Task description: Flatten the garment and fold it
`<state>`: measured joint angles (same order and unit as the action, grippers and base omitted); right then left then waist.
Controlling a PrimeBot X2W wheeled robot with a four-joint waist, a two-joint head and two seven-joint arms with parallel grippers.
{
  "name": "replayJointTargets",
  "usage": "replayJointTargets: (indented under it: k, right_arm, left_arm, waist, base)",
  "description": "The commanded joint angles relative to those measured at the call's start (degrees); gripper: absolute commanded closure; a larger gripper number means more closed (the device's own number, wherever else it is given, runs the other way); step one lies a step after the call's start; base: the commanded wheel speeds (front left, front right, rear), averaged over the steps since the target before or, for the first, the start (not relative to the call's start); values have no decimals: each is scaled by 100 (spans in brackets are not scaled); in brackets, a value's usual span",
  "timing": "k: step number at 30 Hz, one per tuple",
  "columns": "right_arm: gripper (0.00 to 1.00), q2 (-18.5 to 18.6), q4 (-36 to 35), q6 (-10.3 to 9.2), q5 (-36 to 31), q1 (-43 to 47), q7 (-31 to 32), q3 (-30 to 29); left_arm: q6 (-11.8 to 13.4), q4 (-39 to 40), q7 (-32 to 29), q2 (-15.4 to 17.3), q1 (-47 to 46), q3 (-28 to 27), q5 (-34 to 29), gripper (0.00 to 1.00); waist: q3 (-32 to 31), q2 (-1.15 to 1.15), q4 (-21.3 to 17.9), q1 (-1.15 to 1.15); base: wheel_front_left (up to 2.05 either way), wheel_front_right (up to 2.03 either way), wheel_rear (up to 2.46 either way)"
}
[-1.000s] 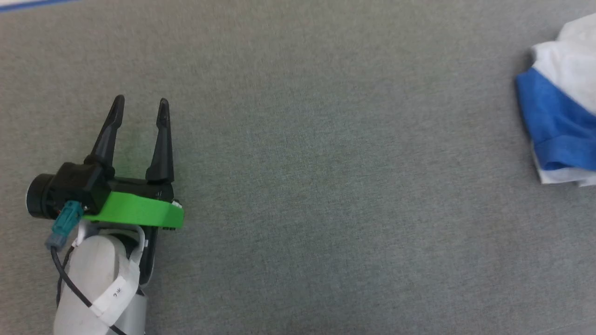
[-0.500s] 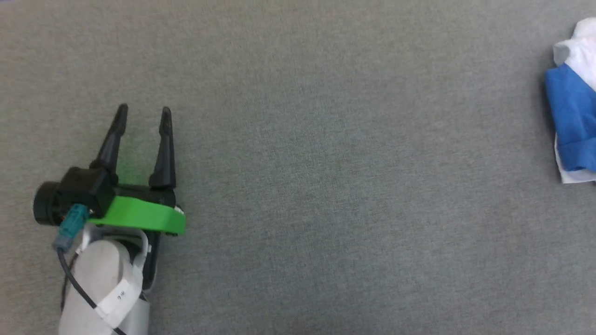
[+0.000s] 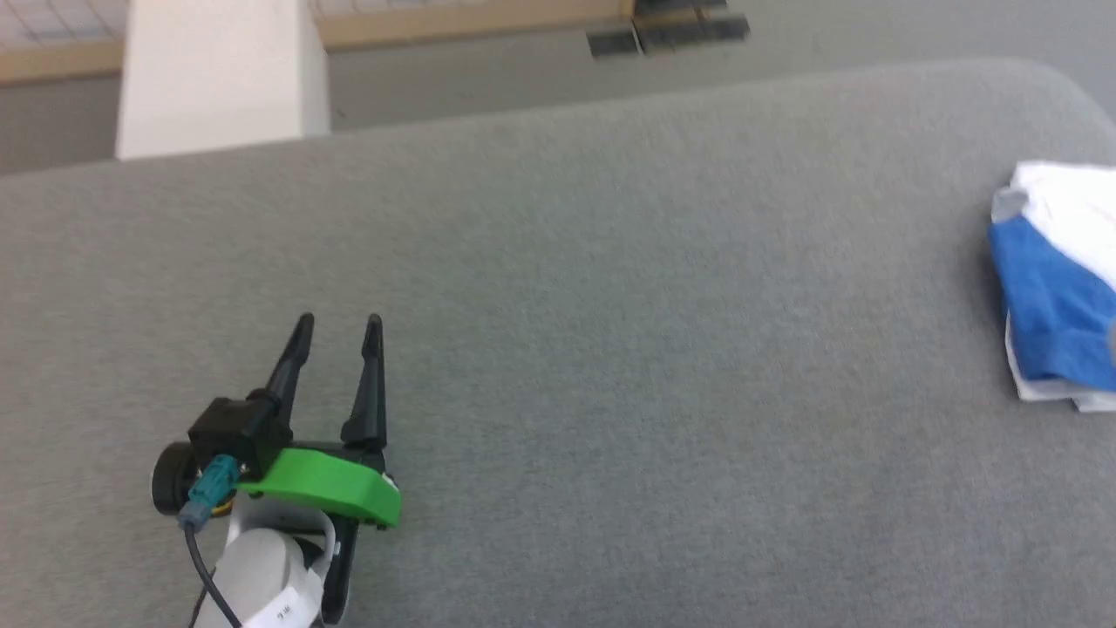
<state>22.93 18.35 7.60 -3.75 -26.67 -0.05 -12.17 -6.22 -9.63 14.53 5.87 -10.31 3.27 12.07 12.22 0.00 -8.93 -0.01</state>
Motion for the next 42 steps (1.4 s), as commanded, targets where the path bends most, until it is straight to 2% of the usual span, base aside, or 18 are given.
replayJointTargets:
  k: [1, 4, 11, 15, 19, 26, 42]
  right_arm:
    - [0, -116, -234, -11, 159, 193, -15, 69]
    - [0, -310, -847, -11, 482, 648, -21, 164]
    - [0, -1158, -1994, -11, 807, 1623, -182, 348]
    - [0, -1586, -2167, -11, 805, 2042, -415, 414]
    - [0, -1850, -2003, -11, 712, 2364, -636, 432]
    - [0, -1997, -1774, -11, 574, 2804, -875, 500]
    - [0, -2005, -1535, -11, 910, 3416, -978, 500]
  left_arm:
    - [35, -35, 36, -20, 73, 6, 29, 0]
    - [39, -126, 39, -54, 143, 60, 54, 0]
    - [28, -340, 44, -111, 231, 215, 83, 0]
    - [18, -424, 45, -144, 246, 260, 115, 0]
    - [29, -441, 46, -174, 343, 245, 115, 0]
    - [11, -480, 46, -223, 580, 305, 109, 0]
    - [-15, -427, 47, -284, 1235, 267, 80, 0]
  waist:
    - [-744, 0, 526, 1]
    - [-928, 0, 721, 1]
    - [-1160, 0, 1006, 1]
    - [-1226, 0, 1101, 1]
    - [-1335, 0, 1128, 1]
    - [-1492, 0, 1118, 1]
    - [-1824, 0, 1041, 1]
  base:
    - [0, 0, 0]
    - [0, 0, 0]
    - [0, 0, 0]
    - [0, 0, 0]
    - [0, 0, 0]
    - [0, 0, 0]
    - [0, 0, 0]
